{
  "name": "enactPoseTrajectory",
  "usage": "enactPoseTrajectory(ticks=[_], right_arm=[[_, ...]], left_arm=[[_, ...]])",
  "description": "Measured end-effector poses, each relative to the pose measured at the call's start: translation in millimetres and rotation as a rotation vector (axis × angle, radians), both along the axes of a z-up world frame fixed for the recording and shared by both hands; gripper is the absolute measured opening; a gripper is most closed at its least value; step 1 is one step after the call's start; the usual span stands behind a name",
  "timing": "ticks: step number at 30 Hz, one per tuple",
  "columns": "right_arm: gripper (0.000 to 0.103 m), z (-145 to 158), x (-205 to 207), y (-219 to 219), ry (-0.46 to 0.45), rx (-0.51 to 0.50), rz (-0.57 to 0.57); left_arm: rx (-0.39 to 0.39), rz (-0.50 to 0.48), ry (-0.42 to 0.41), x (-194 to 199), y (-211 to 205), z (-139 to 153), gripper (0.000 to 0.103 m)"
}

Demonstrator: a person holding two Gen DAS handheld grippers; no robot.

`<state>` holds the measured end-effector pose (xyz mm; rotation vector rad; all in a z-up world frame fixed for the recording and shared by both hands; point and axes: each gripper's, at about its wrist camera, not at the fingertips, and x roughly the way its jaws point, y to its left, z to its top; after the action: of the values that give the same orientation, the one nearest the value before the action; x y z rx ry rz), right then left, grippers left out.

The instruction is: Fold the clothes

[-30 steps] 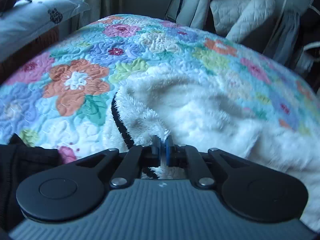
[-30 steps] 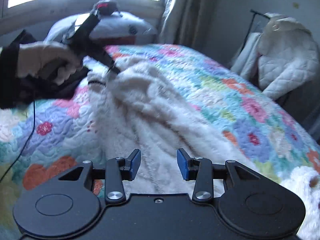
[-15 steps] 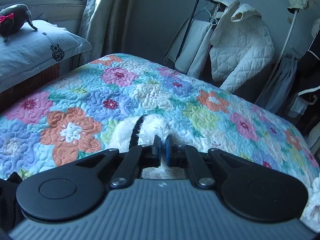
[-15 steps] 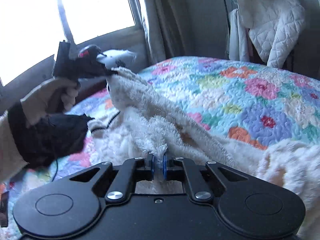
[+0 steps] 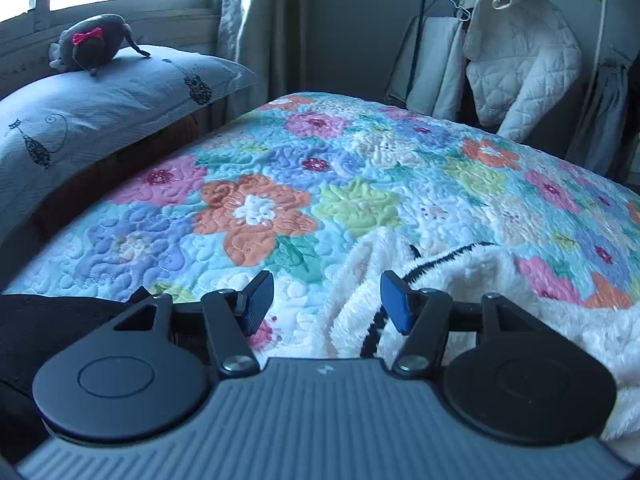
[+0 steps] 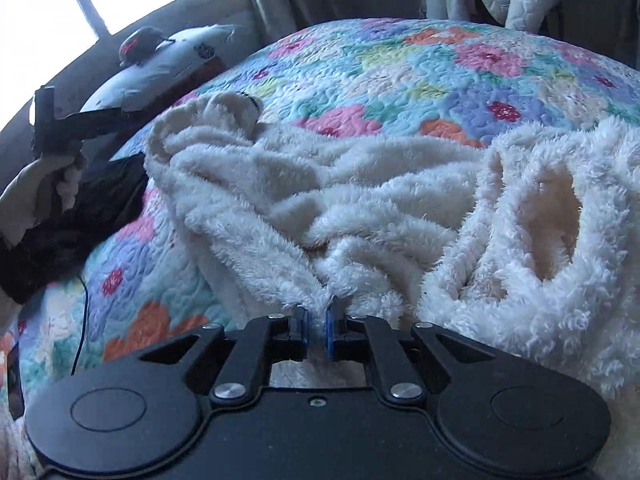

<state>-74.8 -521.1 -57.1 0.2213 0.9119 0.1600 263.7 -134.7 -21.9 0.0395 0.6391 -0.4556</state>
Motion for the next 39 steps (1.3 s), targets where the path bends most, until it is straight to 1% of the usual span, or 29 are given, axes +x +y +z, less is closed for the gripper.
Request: enactPoseTrajectory(ticks=[2, 4, 6, 7, 8, 10, 12, 13, 14, 15, 16, 17, 20, 22, 23, 24, 25, 26, 27, 28, 29, 30, 32, 33, 34, 35, 36, 37, 39], right_arm=[[0.009, -2, -3, 14, 0.028, -0.036, 0.078], [0.009, -8, -5, 24, 0.064, -0.022, 0.126], [0.01, -16, -5, 28, 0.099, 0.0, 0.149], [0.01, -21, -5, 28, 0.113, 0.014, 0.146], [0.01, -24, -5, 26, 0.117, 0.024, 0.14], [0.01, -29, -4, 22, 0.115, 0.041, 0.126], [0.01, -29, -4, 20, 0.109, 0.045, 0.123], [0.01, -28, -3, 21, 0.105, 0.04, 0.129], [0.01, -28, -3, 22, 0.099, 0.031, 0.134], [0.01, -29, -3, 23, 0.093, 0.028, 0.138], [0.01, -29, -3, 23, 0.087, 0.029, 0.139], [0.01, -29, -4, 23, 0.081, 0.03, 0.137], [0.01, -24, -9, 24, 0.042, 0.038, 0.138], [0.01, -20, -9, 22, 0.022, 0.053, 0.138], [0.01, -19, -7, 21, 0.029, 0.067, 0.132], [0.01, -19, -2, 19, 0.038, 0.081, 0.122], [0.01, -19, 1, 17, 0.038, 0.085, 0.111], [0.01, -21, 5, 19, 0.05, 0.067, 0.111], [0.01, -24, 9, 22, 0.067, 0.042, 0.114], [0.01, -27, 13, 26, 0.084, 0.017, 0.118], [0.01, -29, 17, 30, 0.102, -0.008, 0.122], [0.013, -26, 15, 33, 0.086, -0.026, 0.116], [0.021, -4, -4, 37, 0.012, -0.036, 0.087], [0.032, 10, -17, 38, -0.032, -0.067, 0.052], [0.039, 24, -31, 39, -0.079, -0.109, 0.009], [0.054, 33, -43, 38, -0.105, -0.172, -0.039], [0.063, 41, -54, 36, -0.122, -0.244, -0.089], [0.063, 48, -65, 35, -0.139, -0.316, -0.14], [0.064, 46, -75, 30, -0.113, -0.444, -0.187]], left_arm=[[-0.009, -0.053, -0.014, 1, -7, -1, 0.062], [-0.027, -0.121, -0.043, 5, -24, 1, 0.078], [-0.028, -0.177, -0.082, 12, -47, 5, 0.081], [-0.013, -0.219, -0.066, 18, -61, 4, 0.081], [0.011, -0.271, -0.028, 24, -77, 2, 0.082], [0.06, -0.374, 0.049, 37, -108, -4, 0.101], [0.124, -0.457, 0.135, 46, -140, -13, 0.1], [0.172, -0.473, 0.189, 45, -156, -22, 0.078], [0.221, -0.46, 0.212, 44, -166, -30, 0.049], [0.238, -0.438, 0.216, 43, -168, -34, 0.016], [0.2, -0.412, 0.213, 42, -162, -33, 0.015], [0.13, -0.373, 0.198, 40, -150, -25, 0.015], [-0.096, -0.243, 0.14, 35, -106, 6, 0.014], [-0.253, -0.144, 0.143, 39, -75, 19, 0.015], [-0.332, -0.092, 0.149, 42, -60, 25, 0.015], [-0.369, -0.041, 0.17, 50, -48, 25, 0.017], [-0.358, 0.018, 0.194, 63, -42, 24, 0.021], [-0.315, 0.083, 0.229, 73, -41, 18, 0.025], [-0.25, 0.144, 0.287, 83, -41, 7, 0.041], [-0.184, 0.215, 0.346, 90, -41, -5, 0.048], [-0.138, 0.268, 0.382, 92, -39, -15, 0.048], [-0.124, 0.272, 0.394, 89, -35, -21, 0.048], [-0.112, 0.246, 0.348, 71, -29, -19, 0.05], [-0.088, 0.227, 0.308, 60, -28, -14, 0.051], [-0.057, 0.201, 0.264, 47, -30, -5, 0.056], [-0.027, 0.174, 0.221, 33, -32, 4, 0.06], [-0.009, 0.136, 0.187, 19, -35, 13, 0.067], [-0.002, 0.092, 0.167, 6, -40, 21, 0.071], [-0.004, -0.003, 0.148, -21, -51, 32, 0.072]])
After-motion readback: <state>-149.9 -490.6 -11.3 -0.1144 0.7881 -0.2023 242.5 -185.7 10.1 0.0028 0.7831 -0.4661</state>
